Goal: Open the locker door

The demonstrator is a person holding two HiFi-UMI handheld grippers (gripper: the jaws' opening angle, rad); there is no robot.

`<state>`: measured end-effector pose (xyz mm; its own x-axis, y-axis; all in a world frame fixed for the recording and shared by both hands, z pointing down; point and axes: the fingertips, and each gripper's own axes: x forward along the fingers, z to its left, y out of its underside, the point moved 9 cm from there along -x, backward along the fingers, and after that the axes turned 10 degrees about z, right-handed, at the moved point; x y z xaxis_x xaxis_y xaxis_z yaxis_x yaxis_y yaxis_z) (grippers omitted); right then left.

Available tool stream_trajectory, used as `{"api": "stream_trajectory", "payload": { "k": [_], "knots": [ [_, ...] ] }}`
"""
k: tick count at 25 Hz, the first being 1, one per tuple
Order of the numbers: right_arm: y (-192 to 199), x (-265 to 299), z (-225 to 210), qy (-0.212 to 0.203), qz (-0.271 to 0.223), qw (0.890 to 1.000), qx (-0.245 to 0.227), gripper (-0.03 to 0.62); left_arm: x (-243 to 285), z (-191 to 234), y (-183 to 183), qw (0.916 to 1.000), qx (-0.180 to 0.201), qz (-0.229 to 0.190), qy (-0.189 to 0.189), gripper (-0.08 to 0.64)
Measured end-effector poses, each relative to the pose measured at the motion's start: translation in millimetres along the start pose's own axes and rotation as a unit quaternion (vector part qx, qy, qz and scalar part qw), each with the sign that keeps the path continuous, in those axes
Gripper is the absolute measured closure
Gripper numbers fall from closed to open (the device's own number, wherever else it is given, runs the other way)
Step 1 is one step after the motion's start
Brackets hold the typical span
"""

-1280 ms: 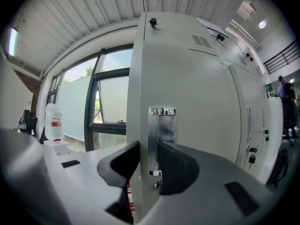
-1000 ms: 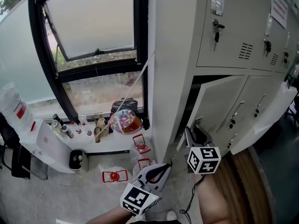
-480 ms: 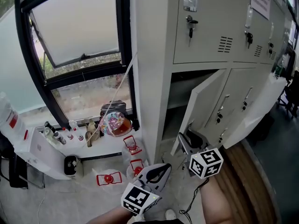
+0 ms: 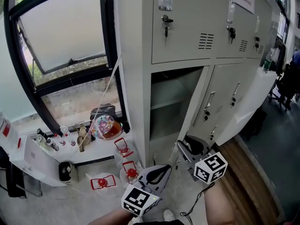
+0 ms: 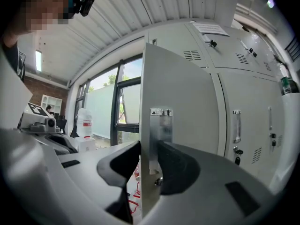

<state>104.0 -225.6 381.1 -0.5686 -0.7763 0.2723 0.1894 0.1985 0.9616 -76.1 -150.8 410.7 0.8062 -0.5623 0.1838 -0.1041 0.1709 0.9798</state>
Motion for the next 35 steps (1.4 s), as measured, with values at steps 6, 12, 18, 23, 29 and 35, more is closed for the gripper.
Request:
{"api": "stream_trajectory", "payload": {
  "k": [6,12,18,23,29,35],
  "knots": [
    [7.4,-24.2,-14.5,-0.023,-0.005,1.000,-0.005,0.412,15.5,-12.2,-1.9,0.9998,0.001,0.000,0.017,0.543],
    [12.8,-41.4,-29.7,-0.054,-0.006,0.998,-0.011,0.408,30.5,-21.8,-3.1,0.9995,0.006,0.002,0.030,0.543],
    [18.1,-56.2,-44.2,-0.079,-0.010,0.997,-0.014,0.404,43.3,-27.5,-3.9,0.9993,0.009,0.009,0.034,0.543],
    [21.3,-68.7,-56.3,-0.086,-0.007,0.996,-0.018,0.400,54.4,-34.0,-7.9,0.9991,0.012,0.009,0.039,0.543],
    [26.6,-87.5,-74.2,-0.069,-0.004,0.998,-0.014,0.394,67.7,-42.5,-12.5,0.9987,0.017,0.007,0.048,0.543],
    [32.5,-105.5,-96.5,-0.028,-0.003,1.000,-0.007,0.398,81.6,-49.9,-14.4,0.9984,0.013,0.003,0.055,0.543]
  ]
}}
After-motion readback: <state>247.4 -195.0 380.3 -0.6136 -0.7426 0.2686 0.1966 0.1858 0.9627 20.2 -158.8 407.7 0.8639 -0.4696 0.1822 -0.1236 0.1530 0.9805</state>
